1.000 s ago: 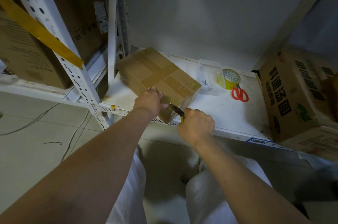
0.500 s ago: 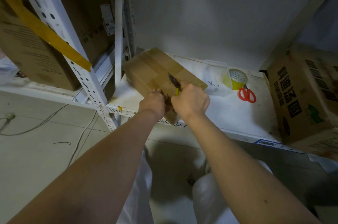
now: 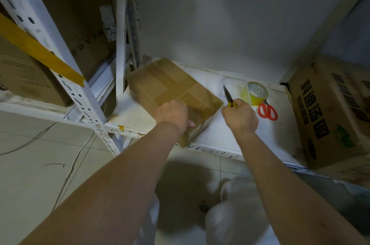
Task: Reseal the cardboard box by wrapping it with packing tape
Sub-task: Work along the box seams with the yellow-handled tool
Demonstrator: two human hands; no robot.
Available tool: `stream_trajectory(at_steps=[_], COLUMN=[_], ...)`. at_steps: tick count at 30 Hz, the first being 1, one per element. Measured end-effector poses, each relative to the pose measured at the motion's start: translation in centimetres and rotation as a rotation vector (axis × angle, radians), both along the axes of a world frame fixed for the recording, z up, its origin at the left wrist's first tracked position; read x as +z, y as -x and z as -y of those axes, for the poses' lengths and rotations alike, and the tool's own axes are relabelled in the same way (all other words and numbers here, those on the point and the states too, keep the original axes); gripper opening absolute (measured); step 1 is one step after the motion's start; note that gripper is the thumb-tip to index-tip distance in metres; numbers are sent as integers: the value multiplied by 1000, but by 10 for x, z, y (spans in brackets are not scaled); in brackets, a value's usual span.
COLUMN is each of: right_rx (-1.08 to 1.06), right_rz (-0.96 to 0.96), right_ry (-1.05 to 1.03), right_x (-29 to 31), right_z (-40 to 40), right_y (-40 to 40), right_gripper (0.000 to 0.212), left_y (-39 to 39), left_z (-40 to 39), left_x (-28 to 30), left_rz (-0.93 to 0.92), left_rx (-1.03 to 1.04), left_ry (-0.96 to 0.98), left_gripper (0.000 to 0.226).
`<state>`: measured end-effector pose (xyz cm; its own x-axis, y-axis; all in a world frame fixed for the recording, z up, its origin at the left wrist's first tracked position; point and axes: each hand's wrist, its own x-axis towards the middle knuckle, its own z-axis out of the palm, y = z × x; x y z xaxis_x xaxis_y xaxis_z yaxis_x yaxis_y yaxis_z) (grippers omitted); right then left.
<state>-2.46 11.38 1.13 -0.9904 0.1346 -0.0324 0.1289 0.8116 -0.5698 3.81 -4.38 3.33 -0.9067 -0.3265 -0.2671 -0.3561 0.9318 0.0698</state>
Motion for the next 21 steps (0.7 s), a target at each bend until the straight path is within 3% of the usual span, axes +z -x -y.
stream_trajectory(at_steps=[10,18,21], right_rx=[-30,-47,-78], right_rz=[98,245,240], right_ry=[-258,-190,-131], right_x=[-15,-22,-23], right_z=[-33,-38,-39], right_y=[69,69,66], right_gripper=[29,17,26], left_y=[26,28,25], left_z=[-5,-6,-6], left_x=[12,12,12], left_rz=[112,133,132], left_rx=[-58,-69,-60], left_ry=[73,110,110], left_gripper=[52,54,52])
